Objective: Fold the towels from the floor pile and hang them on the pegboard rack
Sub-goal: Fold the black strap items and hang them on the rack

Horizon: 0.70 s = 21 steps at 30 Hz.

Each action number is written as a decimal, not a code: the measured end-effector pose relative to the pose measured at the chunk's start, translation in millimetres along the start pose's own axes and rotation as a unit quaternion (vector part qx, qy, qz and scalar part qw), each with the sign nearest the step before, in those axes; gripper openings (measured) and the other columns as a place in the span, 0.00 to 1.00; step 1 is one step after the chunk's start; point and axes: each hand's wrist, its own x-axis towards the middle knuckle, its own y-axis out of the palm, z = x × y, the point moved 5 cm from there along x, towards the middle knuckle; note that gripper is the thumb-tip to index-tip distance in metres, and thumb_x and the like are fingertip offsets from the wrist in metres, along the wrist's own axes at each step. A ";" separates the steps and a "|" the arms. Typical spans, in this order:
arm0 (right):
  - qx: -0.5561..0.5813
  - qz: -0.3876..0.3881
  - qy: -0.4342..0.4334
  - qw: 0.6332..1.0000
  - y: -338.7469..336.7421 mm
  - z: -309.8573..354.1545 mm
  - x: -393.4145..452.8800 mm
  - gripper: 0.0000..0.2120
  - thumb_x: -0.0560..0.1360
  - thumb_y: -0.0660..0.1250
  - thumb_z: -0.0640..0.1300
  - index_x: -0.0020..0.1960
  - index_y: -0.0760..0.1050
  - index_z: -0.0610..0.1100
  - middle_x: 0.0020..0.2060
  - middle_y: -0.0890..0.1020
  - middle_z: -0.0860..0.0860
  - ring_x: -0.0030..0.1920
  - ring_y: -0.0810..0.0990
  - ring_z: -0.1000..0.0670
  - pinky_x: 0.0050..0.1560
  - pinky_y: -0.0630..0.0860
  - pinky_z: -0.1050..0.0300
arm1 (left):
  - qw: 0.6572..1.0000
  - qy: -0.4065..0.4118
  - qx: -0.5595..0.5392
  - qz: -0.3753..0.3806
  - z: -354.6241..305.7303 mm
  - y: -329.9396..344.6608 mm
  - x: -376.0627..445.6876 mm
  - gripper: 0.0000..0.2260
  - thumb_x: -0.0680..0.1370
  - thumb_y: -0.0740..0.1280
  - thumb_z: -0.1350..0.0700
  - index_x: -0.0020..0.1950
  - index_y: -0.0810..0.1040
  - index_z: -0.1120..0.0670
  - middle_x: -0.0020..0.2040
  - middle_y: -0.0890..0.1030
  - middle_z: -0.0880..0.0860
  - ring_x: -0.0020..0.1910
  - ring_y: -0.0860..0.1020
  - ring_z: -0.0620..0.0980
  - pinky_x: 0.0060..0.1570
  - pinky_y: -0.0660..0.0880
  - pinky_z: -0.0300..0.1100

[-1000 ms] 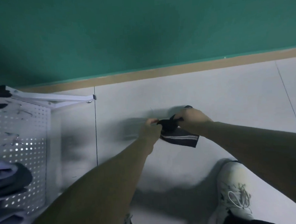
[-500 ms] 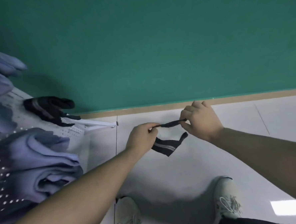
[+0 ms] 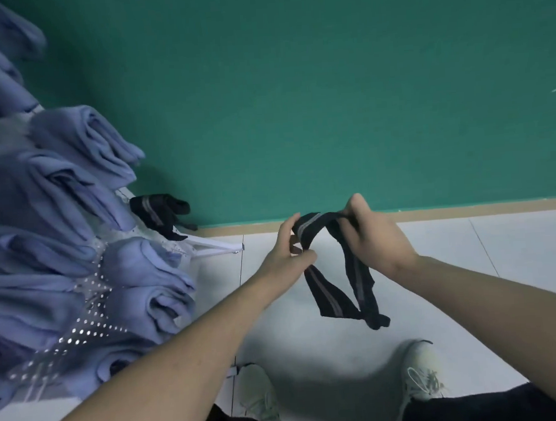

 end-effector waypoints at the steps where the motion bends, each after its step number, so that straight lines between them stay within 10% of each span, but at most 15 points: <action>1: 0.023 -0.005 0.005 1.000 -2.7 5.9 -2.6 0.08 0.82 0.59 0.44 0.47 0.62 0.45 0.29 0.74 0.51 0.32 0.74 0.43 0.33 0.66 0.49 | 1.000 0.001 -0.027 -0.008 -2.8 -1.0 -3.0 0.36 0.72 0.70 0.47 0.76 0.57 0.35 0.61 0.76 0.48 0.57 0.75 0.39 0.52 0.68 0.35; 10: 0.180 -0.037 0.042 0.982 -17.5 14.0 -8.8 0.14 0.82 0.57 0.41 0.61 0.73 0.57 0.29 0.78 0.60 0.31 0.76 0.48 0.36 0.75 0.51 | 0.982 -0.002 -0.190 0.001 -6.4 -6.3 -16.0 0.08 0.80 0.69 0.59 0.59 0.79 0.56 0.53 0.86 0.52 0.50 0.83 0.48 0.52 0.78 0.41; 15: 0.312 -0.016 0.073 0.947 -11.9 20.3 -7.8 0.10 0.83 0.61 0.38 0.55 0.80 0.48 0.45 0.84 0.58 0.43 0.81 0.64 0.42 0.75 0.71 | 0.961 0.031 -0.275 -0.002 -17.7 -2.2 -16.7 0.09 0.83 0.64 0.59 0.62 0.76 0.54 0.57 0.84 0.53 0.57 0.82 0.51 0.57 0.79 0.50; 21: 0.376 0.019 0.115 0.919 -0.8 18.5 -8.6 0.10 0.83 0.62 0.43 0.56 0.82 0.48 0.48 0.87 0.54 0.48 0.84 0.57 0.46 0.77 0.67 | 0.961 0.005 -0.275 -0.022 -14.7 -1.0 -16.1 0.06 0.83 0.64 0.58 0.60 0.76 0.52 0.51 0.83 0.52 0.51 0.81 0.50 0.53 0.76 0.52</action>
